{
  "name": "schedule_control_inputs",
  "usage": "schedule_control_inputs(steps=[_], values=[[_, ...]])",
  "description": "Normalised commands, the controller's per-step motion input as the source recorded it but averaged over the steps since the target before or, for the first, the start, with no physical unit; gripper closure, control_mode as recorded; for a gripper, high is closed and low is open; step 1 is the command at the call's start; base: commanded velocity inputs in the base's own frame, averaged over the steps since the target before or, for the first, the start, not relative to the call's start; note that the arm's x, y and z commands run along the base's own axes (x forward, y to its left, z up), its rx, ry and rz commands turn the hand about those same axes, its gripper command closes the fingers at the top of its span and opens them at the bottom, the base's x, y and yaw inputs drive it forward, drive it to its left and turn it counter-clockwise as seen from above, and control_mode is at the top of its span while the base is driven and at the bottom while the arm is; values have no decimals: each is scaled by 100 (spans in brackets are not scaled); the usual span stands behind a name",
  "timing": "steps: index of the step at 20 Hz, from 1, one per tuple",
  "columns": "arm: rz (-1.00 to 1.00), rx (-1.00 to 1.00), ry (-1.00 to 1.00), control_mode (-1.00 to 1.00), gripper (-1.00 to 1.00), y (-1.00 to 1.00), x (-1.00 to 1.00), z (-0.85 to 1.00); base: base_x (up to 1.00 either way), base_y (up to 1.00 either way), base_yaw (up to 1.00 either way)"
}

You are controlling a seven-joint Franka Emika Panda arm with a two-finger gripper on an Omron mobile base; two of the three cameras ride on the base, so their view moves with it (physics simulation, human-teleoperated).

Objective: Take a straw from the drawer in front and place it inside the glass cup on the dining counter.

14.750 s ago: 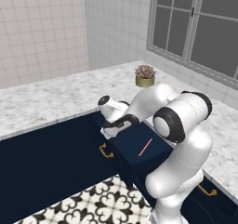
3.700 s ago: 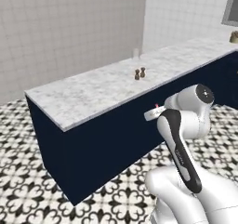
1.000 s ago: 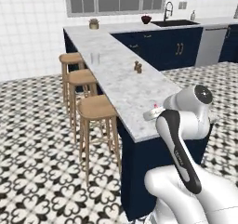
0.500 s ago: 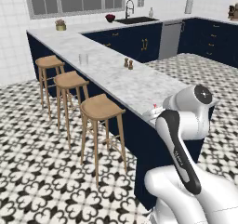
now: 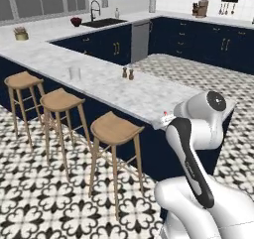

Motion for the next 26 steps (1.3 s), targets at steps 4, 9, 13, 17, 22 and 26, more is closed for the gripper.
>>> schedule_control_inputs(steps=[4, 9, 13, 17, 22, 26], values=[[0, 0, 0, 100, 100, 0, 0, 0, 59, 100, -48], [0, 0, 0, 100, 100, 0, 0, 0, 54, 100, -47], [0, 0, 0, 100, 100, 0, 0, 0, 51, 100, -46], [0, 0, 0, 100, 100, 0, 0, 0, 18, 100, -45], [0, 0, 0, 100, 100, 0, 0, 0, 0, 100, -43], [0, 0, 0, 100, 100, 0, 0, 0, 0, 100, -43]])
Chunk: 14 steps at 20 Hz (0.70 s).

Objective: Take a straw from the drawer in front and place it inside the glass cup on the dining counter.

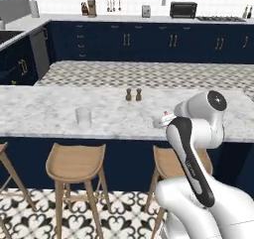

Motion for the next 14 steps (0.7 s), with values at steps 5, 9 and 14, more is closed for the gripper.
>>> schedule_control_inputs(steps=[5, 9, 14], values=[[0, 0, 0, 100, 100, 0, 0, 0, 0, 100, -44], [0, 0, 0, 100, 100, 0, 0, 0, -6, 100, -42], [0, 0, 0, 100, 100, 0, 0, 0, 34, 92, -37]])
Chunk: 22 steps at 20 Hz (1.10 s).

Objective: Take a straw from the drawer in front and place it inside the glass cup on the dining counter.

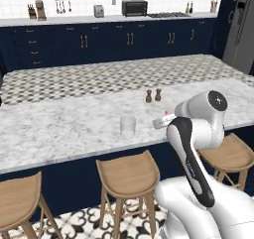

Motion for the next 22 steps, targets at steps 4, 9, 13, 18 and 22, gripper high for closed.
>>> schedule_control_inputs(steps=[4, 9, 13, 18, 22], values=[[0, 0, 0, 100, 100, 0, 0, 0, 86, 46, -15], [2, 1, -8, -100, 100, 6, 23, 25, 15, 7, 0], [20, 11, -31, -100, 100, 0, 0, 51, 0, 0, 0], [34, 20, -23, -100, 100, 0, 9, 49, 0, 0, 0], [38, 18, 0, -100, 100, 5, 62, 14, 0, 0, 0]])
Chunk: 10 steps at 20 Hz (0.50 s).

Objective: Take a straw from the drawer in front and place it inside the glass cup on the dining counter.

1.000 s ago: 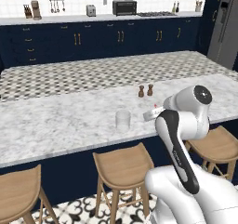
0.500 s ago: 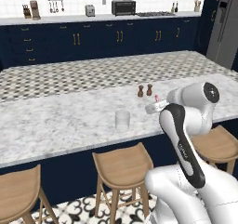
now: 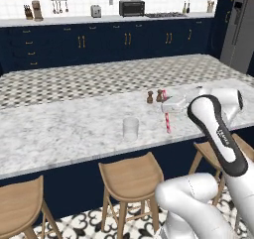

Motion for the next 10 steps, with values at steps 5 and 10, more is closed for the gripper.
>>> schedule_control_inputs(steps=[5, 10], values=[[32, 6, 3, -100, 100, 44, 79, 0, 0, 0, 0], [26, 2, 0, -100, 100, 30, 70, -1, 0, 0, 0]])
